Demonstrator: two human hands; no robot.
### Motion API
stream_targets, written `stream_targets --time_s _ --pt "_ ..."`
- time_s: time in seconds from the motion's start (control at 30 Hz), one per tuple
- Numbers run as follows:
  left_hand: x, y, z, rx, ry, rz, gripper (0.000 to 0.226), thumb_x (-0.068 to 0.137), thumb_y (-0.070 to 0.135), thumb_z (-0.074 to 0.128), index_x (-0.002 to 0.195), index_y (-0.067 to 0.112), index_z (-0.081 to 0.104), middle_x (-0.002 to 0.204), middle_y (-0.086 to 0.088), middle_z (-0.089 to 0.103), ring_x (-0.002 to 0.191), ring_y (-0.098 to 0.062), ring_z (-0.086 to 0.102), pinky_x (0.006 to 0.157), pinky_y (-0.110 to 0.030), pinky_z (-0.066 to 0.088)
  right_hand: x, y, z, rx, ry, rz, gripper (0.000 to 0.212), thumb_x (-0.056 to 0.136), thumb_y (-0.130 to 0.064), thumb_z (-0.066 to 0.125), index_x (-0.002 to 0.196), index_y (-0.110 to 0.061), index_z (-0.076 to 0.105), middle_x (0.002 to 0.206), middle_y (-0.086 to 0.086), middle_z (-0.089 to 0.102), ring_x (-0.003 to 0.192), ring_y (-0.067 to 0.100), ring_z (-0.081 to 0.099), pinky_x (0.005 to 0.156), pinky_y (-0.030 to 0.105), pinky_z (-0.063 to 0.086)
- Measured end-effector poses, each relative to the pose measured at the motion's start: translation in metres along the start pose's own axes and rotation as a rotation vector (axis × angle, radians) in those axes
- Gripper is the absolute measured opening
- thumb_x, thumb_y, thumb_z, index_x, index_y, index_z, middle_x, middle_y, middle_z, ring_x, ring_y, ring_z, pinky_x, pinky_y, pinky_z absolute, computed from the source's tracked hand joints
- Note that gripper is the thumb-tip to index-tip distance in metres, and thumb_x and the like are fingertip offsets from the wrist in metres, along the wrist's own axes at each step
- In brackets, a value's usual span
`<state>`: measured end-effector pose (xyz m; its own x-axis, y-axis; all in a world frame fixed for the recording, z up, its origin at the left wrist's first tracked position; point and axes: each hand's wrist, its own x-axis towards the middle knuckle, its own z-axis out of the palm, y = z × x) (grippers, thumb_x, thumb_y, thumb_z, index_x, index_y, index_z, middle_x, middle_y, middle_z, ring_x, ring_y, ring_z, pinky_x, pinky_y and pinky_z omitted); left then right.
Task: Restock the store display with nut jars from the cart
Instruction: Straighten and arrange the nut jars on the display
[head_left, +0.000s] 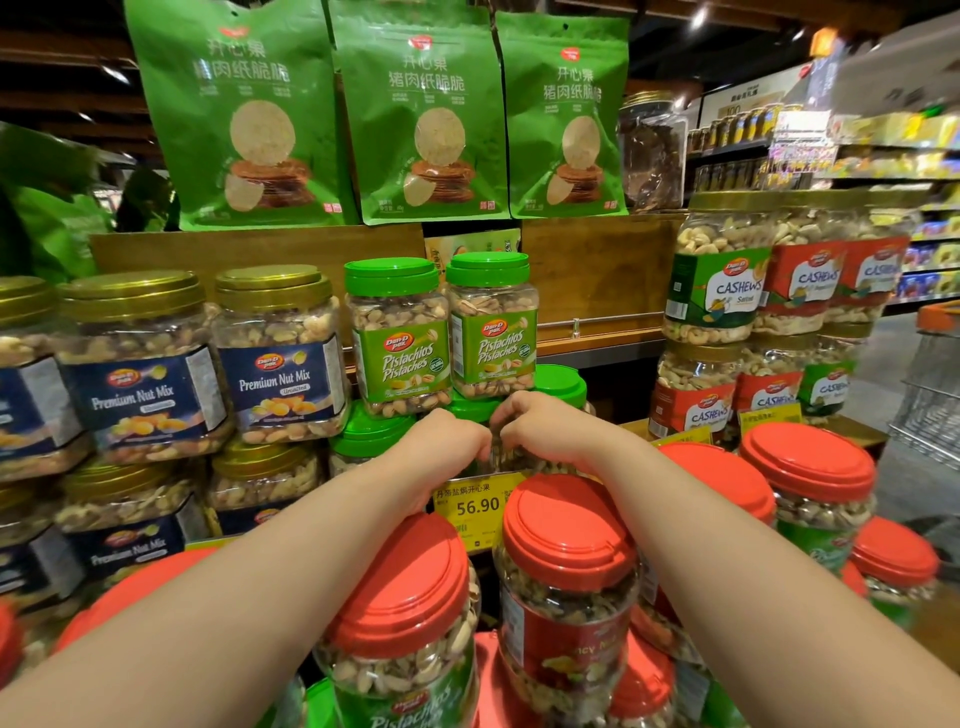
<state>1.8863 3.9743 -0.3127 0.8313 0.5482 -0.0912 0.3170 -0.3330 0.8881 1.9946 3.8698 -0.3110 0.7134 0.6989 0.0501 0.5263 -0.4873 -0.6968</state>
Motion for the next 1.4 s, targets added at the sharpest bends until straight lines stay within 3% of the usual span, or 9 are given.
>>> stream_targets --time_s 0.17,0.33,0.6,0.87,1.0,1.1,1.17,1.33,1.4 --pt "0.005 0.000 0.000 0.039 0.035 0.006 0.023 0.081 0.007 0.063 0.100 0.007 0.050 0.079 -0.006 0.042 0.071 -0.020 0.038 0.060 -0.030 0.029 0.000 0.004 0.004 0.061 0.080 -0.005 0.018 0.086 -0.005 0.065 0.100 -0.016 0.069 0.094 0.003 0.064 0.083 0.017 0.058 0.070 0.030 0.048" --pt "0.007 0.000 0.002 0.074 0.040 -0.025 0.048 0.079 0.005 0.064 0.125 0.000 0.048 0.081 -0.008 0.041 0.072 -0.020 0.038 0.057 -0.029 0.027 -0.003 0.000 0.001 0.144 0.067 -0.007 0.021 0.086 -0.001 0.061 0.083 -0.021 0.066 0.079 0.001 0.061 0.073 0.016 0.054 0.063 0.028 0.044" --pt "-0.004 0.006 -0.008 0.221 0.022 -0.001 0.020 0.079 0.002 0.062 0.089 0.010 0.047 0.082 -0.007 0.046 0.069 -0.020 0.041 0.058 -0.030 0.031 -0.002 -0.006 0.002 0.306 0.003 0.033 0.025 0.084 0.004 0.056 0.085 -0.019 0.065 0.089 0.009 0.059 0.085 0.024 0.056 0.074 0.037 0.047" --pt "-0.010 0.008 -0.013 0.320 -0.089 0.096 0.027 0.089 -0.001 0.055 0.071 0.015 0.043 0.078 -0.003 0.043 0.065 -0.016 0.040 0.057 -0.030 0.037 0.002 -0.011 0.008 0.317 0.019 0.050 0.024 0.079 0.007 0.060 0.084 -0.015 0.067 0.086 0.002 0.060 0.091 0.024 0.058 0.080 0.044 0.053" --pt "-0.011 0.007 -0.017 0.322 -0.074 0.091 0.025 0.083 -0.005 0.057 0.071 0.012 0.043 0.087 -0.006 0.036 0.074 -0.021 0.035 0.062 -0.033 0.030 0.001 -0.011 0.009 0.280 0.048 0.044 0.024 0.078 0.006 0.060 0.083 -0.017 0.066 0.086 0.004 0.062 0.090 0.028 0.062 0.079 0.045 0.055" --pt "-0.006 0.006 -0.017 0.277 -0.088 0.119 0.027 0.089 -0.004 0.055 0.071 0.015 0.046 0.080 -0.003 0.045 0.066 -0.016 0.044 0.054 -0.024 0.040 0.000 -0.010 0.005 0.243 0.079 0.037 0.019 0.081 0.004 0.060 0.080 -0.014 0.064 0.076 0.001 0.059 0.069 0.017 0.052 0.060 0.030 0.041" --pt "-0.003 0.008 -0.015 0.257 -0.074 0.114 0.023 0.092 -0.003 0.054 0.077 0.013 0.049 0.075 -0.001 0.045 0.060 -0.011 0.044 0.046 -0.017 0.040 -0.001 -0.010 0.004 0.225 0.085 0.033 0.012 0.083 0.002 0.059 0.082 -0.009 0.062 0.077 0.006 0.057 0.067 0.017 0.047 0.063 0.031 0.037" --pt "0.000 0.011 -0.009 0.180 -0.048 0.032 0.023 0.080 -0.009 0.055 0.101 0.001 0.055 0.078 -0.009 0.031 0.065 -0.019 0.028 0.053 -0.029 0.022 0.000 -0.007 0.006 0.266 0.055 0.064 0.016 0.082 0.003 0.059 0.085 -0.012 0.064 0.079 0.006 0.057 0.077 0.021 0.052 0.069 0.035 0.042" --pt "-0.001 0.014 -0.013 0.165 -0.058 0.019 0.019 0.076 -0.008 0.054 0.087 0.007 0.050 0.077 -0.009 0.034 0.065 -0.020 0.029 0.052 -0.029 0.023 0.000 -0.006 0.006 0.293 0.040 0.065 0.018 0.081 0.004 0.059 0.084 -0.013 0.065 0.084 0.006 0.059 0.087 0.025 0.056 0.076 0.039 0.046"
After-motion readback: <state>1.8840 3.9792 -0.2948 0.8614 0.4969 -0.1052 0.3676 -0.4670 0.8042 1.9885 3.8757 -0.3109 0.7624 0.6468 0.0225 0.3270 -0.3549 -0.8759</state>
